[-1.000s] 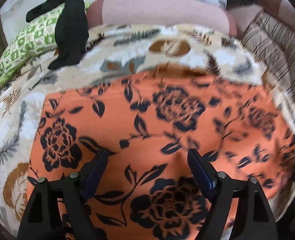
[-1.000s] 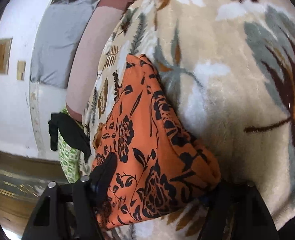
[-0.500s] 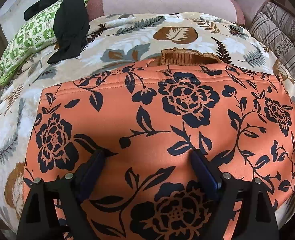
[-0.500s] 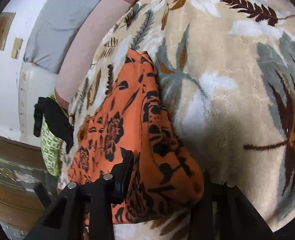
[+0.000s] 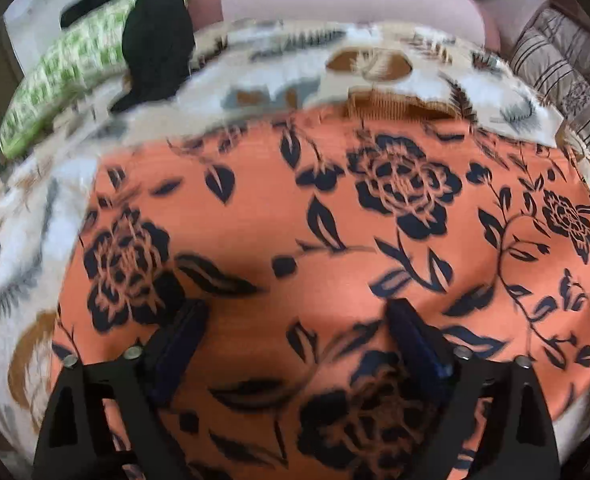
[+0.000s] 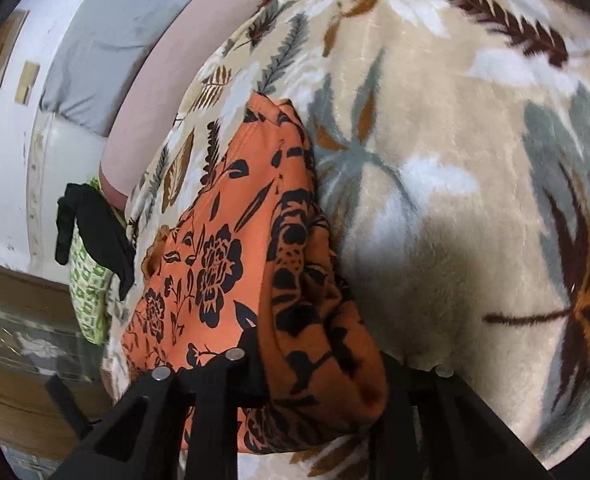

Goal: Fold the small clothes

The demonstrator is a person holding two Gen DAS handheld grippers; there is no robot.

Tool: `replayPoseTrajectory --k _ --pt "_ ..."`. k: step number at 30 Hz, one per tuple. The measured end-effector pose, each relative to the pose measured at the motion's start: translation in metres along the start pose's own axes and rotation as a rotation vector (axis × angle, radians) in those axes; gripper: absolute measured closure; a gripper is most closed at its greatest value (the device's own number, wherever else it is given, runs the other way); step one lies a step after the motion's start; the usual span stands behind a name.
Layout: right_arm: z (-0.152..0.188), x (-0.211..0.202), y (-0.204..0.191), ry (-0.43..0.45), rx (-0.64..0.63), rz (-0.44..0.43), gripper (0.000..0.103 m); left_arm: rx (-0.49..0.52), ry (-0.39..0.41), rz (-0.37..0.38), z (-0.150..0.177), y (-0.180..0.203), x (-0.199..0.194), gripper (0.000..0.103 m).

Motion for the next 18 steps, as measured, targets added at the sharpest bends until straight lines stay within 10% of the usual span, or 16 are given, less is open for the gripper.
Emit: replayPoseTrajectory --k 4,8,14,16,17,18 --pt "-0.003 -0.022 -0.064 0.069 -0.192 0.008 0.085 -0.056 -0.027 0.071 -0.005 -0.008 -0.008 0.009" --pt "0.020 -0.038 -0.169 0.115 -0.450 -0.039 0.086 -0.234 0.121 0.129 0.001 -0.062 -0.060 0.009" --pt "0.134 0.005 -0.298 -0.013 -0.783 -0.138 0.083 -0.609 0.221 0.071 0.089 -0.190 -0.123 0.009" --pt "0.178 0.055 -0.302 -0.166 -0.819 -0.140 0.065 -0.691 0.195 0.066 0.120 -0.213 -0.122 0.009" --pt "0.202 0.085 -0.297 -0.281 -0.828 -0.145 0.030 -0.733 0.174 0.068 0.133 -0.222 -0.118 0.009" --pt "0.222 0.109 -0.289 -0.370 -0.819 -0.149 0.017 -0.755 0.157 0.080 0.140 -0.225 -0.116 0.011"
Point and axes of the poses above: each gripper's, at about its wrist camera, not at the fingertips, and x roughly the way its jaws point, y to its right, z to its underside, the point moved 9 cm from there along x, roughly the way its jaws point, and after that the axes turned 2 degrees about x, right-handed, at the moved point
